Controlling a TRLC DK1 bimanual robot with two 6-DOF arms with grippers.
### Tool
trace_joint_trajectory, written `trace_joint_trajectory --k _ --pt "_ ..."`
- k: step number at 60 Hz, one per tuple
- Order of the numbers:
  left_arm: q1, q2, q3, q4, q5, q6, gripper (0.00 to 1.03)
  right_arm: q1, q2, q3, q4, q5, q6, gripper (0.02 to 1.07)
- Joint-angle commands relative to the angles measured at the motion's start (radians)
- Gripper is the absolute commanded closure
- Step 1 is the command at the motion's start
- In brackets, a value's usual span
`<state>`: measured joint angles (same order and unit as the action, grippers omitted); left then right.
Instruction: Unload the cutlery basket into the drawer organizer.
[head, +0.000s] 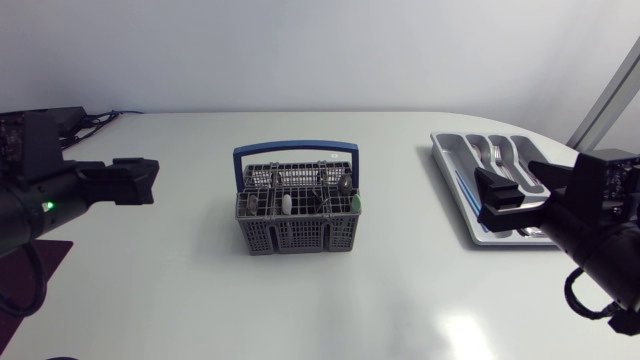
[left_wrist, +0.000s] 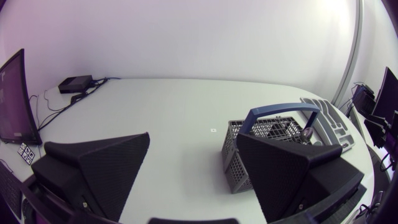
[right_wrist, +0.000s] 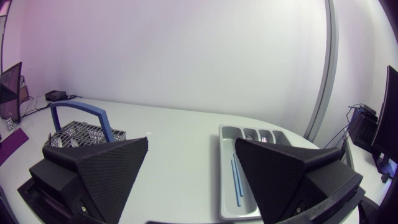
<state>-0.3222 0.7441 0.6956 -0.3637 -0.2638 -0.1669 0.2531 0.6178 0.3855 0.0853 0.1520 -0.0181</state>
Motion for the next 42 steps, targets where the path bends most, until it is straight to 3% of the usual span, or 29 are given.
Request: trace_joint_trajectory --k 1,17,30,42 --pt "-0.006 0.06 0.07 -0.032 -0.008 -0.043 0.04 0.026 0.046 0.038 -0.004 0.024 0.029 0.06" --pt "-0.051 0.153 0.154 -0.069 -0.017 -0.052 0.05 0.064 0.211 0.156 -0.122 0.064 0.096 0.07" --pt "-0.074 0.284 0.282 -0.155 -0.035 -0.048 0.05 0.067 0.339 0.268 -0.245 0.064 0.164 0.07" --pt "-0.14 0.411 0.369 -0.238 -0.032 -0.025 0.04 0.127 0.422 0.337 -0.323 0.077 0.195 0.07"
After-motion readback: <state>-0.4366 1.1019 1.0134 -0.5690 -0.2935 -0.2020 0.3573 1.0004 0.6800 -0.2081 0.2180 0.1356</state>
